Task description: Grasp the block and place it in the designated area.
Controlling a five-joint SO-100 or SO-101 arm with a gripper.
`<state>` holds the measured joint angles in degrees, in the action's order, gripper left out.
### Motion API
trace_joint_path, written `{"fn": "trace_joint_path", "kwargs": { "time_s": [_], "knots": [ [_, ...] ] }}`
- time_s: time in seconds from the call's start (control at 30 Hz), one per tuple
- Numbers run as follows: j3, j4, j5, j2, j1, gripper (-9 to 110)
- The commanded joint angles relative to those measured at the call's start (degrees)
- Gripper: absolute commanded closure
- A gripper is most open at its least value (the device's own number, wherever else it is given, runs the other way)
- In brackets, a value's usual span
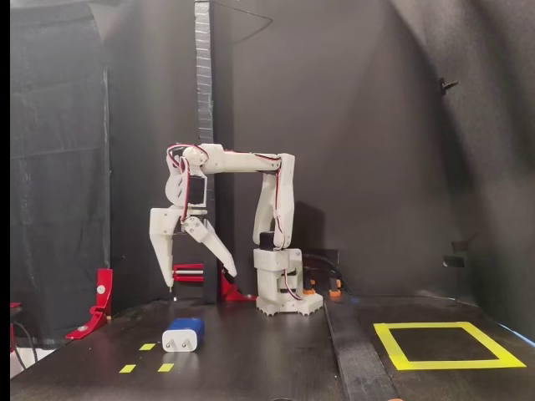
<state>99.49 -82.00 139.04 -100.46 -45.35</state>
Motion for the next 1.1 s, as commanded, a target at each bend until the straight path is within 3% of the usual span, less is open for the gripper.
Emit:
{"fn": "trace_joint_path", "kwargs": {
  "time_s": [0.0,1.07],
  "knots": [
    [-0.3,0.6,0.9,-0.2,-0.8,56],
    [5.6,16.6,3.4,16.9,-0.6,56]
  ]
}}
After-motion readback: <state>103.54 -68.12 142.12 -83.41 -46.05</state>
